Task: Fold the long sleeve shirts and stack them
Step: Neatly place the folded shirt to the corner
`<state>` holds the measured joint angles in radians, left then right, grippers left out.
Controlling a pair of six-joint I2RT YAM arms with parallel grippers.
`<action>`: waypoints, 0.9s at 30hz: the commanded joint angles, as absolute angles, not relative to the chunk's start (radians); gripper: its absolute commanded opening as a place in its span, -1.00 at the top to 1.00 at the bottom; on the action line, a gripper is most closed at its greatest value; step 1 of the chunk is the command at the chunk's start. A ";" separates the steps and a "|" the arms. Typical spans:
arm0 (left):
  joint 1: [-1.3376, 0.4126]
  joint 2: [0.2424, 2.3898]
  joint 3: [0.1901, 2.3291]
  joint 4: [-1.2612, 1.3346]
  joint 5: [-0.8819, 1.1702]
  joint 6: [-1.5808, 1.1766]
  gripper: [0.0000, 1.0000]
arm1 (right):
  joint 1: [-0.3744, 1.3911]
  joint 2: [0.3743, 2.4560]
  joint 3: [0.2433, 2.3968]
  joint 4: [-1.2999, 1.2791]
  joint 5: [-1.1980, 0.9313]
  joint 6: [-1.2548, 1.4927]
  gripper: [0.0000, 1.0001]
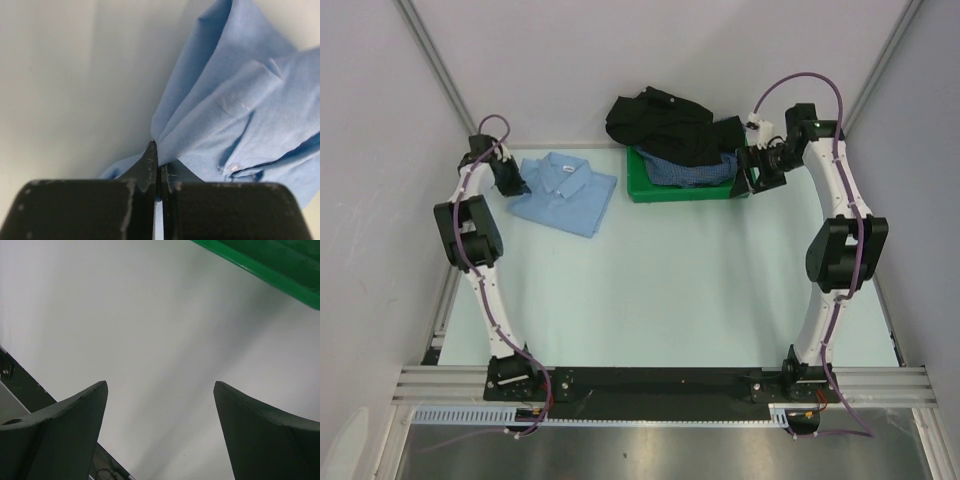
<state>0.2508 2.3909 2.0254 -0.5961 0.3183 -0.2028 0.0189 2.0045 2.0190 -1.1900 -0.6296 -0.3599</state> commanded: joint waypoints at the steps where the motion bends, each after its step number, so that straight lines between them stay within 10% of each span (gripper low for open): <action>1: 0.310 2.309 1.939 -0.557 0.284 -0.276 1.00 | 0.040 2.032 2.082 -1.216 -0.621 -0.351 -0.86; 5: 0.344 2.306 1.939 -0.543 0.350 -0.215 0.64 | 0.069 2.037 2.086 -1.209 -0.629 -0.342 -0.89; 9: 0.345 2.194 1.901 -0.561 0.358 -0.100 -0.45 | 0.075 2.025 2.086 -1.207 -0.634 -0.351 -0.92; 27: 0.017 1.724 1.210 -0.508 0.071 0.117 -0.99 | 0.043 1.826 1.916 -1.166 -0.644 -0.339 -0.96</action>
